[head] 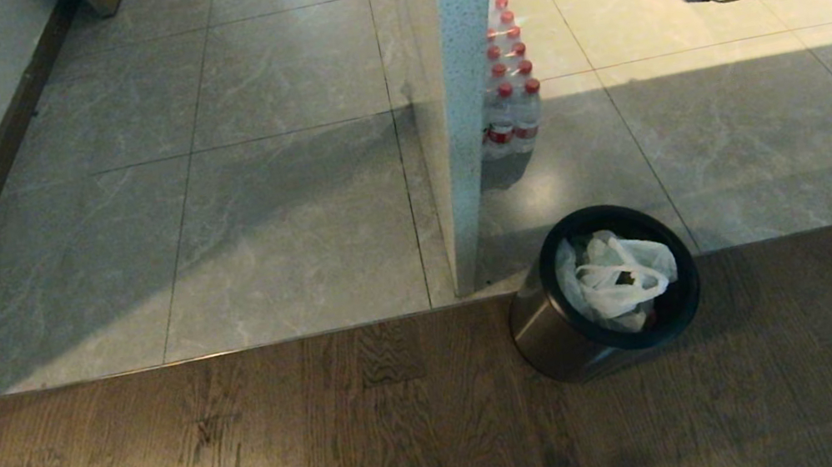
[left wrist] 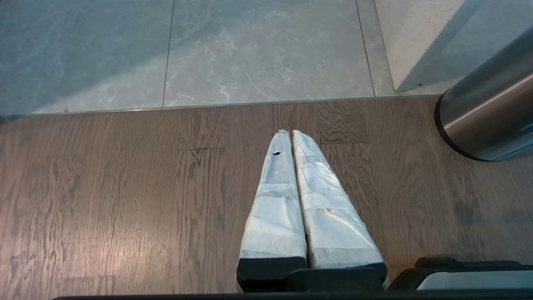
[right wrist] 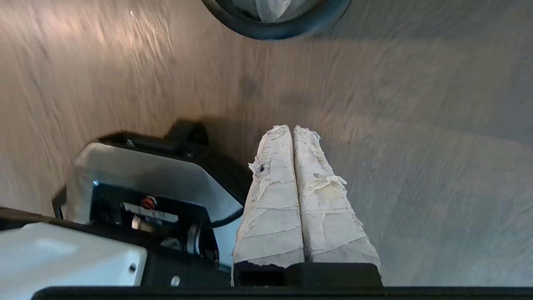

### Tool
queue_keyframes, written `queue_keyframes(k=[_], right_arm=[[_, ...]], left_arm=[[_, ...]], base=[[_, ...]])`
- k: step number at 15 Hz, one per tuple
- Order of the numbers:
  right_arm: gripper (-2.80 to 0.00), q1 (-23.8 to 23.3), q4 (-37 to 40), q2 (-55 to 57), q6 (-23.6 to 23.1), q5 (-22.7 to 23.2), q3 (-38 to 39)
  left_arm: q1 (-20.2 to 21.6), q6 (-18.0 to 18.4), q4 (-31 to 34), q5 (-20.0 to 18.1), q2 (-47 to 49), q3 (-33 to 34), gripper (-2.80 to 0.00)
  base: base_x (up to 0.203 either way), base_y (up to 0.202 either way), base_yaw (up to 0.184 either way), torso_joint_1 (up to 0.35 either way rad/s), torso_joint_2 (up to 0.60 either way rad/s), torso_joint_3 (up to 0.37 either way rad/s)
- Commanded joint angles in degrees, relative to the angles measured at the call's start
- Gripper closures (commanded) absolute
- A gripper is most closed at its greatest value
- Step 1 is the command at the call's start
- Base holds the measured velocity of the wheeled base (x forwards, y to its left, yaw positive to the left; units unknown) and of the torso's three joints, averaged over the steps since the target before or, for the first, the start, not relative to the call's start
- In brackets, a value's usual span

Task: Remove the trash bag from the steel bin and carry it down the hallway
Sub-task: Place the outer trash can on the ground

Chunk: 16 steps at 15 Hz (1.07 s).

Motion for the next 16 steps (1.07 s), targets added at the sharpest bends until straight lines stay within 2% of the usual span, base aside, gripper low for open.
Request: queue_keyframes(k=[1, 3, 4, 7, 10, 13, 15, 16], right_arm=[[0.0, 2.64, -3.45, 19.95, -0.1, -0.34, -3.52], [0.0, 6.45, -9.28, 29.97, 0.85, -0.77, -6.1], [-2.8, 8.58, -11.69, 33.82, 1.51, -0.62, -7.45], [-2.8, 14.5, -15.3, 40.91, 2.1, 1.73, -11.4], [-2.8, 16.72, -15.36, 41.26, 1.39, 2.06, -13.76], [-2.8, 16.26, -14.97, 40.15, 0.93, 2.9, -15.09], [-2.8, 16.14, -14.6, 42.42, 1.66, 1.66, -16.98], [-2.8, 16.33, -14.13, 42.14, 1.92, 3.29, -17.0]], left_arm=[[0.0, -0.02, -0.01, 0.01, -0.11, 0.09, 0.0], [0.0, -0.02, -0.01, 0.01, -0.11, 0.01, 0.0], [0.0, -0.02, -0.01, 0.01, -0.11, 0.07, 0.0], [0.0, -0.02, -0.01, 0.01, -0.11, 0.09, 0.0], [0.0, -0.02, -0.01, 0.01, -0.11, 0.08, 0.0], [0.0, -0.02, -0.01, 0.01, -0.11, 0.02, 0.0], [0.0, -0.02, -0.01, 0.01, -0.11, 0.09, 0.0], [0.0, -0.02, -0.01, 0.01, -0.11, 0.0, 0.0]], base=[[0.0, 0.0, 0.0, 0.0, 0.0, 0.0], [0.0, 0.0, 0.0, 0.0, 0.0, 0.0], [0.0, 0.0, 0.0, 0.0, 0.0, 0.0], [0.0, 0.0, 0.0, 0.0, 0.0, 0.0], [0.0, 0.0, 0.0, 0.0, 0.0, 0.0], [0.0, 0.0, 0.0, 0.0, 0.0, 0.0], [0.0, 0.0, 0.0, 0.0, 0.0, 0.0], [0.0, 0.0, 0.0, 0.0, 0.0, 0.0]])
